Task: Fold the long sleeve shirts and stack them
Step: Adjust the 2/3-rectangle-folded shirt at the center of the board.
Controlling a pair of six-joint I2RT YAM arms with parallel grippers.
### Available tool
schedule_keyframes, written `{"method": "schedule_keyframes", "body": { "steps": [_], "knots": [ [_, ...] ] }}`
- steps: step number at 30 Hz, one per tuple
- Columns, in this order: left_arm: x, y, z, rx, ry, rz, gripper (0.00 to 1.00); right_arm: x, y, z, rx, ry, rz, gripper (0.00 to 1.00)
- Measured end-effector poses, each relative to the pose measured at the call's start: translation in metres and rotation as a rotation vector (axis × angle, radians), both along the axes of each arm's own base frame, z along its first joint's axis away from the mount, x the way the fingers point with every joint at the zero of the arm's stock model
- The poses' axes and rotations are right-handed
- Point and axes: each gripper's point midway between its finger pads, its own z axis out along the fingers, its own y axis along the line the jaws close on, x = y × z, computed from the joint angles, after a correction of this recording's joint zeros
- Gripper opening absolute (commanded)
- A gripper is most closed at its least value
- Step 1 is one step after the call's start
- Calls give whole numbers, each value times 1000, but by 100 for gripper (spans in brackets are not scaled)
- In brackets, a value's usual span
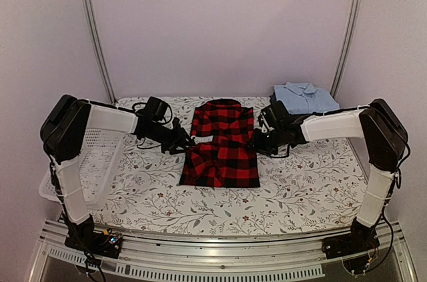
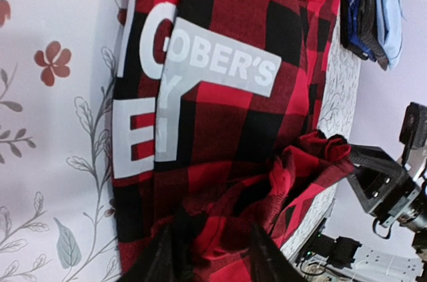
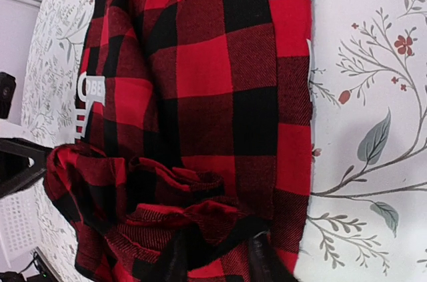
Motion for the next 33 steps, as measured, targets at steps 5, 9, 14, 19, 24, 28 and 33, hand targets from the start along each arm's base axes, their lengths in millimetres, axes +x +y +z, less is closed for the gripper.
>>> {"method": "schedule_keyframes", "body": {
  "steps": [5,9,14,19,24,28,33],
  "knots": [
    [13,5,13,-24,-53,4,65,8,-3,1,-25,-27,1,62],
    [16,14,40,-16,-137,11,67,12,-4,17,-36,-77,5,64],
    [-5,31,66,4,-226,11,48,6,1,50,-66,-162,23,51],
    [-48,45,32,63,-161,-13,25,-20,26,56,-84,-190,122,32],
    [-90,44,-6,125,-70,-70,15,-32,57,43,-82,-165,224,25],
    [-101,30,-9,128,-75,-119,13,-18,71,28,-92,-150,244,23],
    [-103,14,-12,134,-77,-161,18,11,66,-1,-118,-112,213,25]
  ]
}}
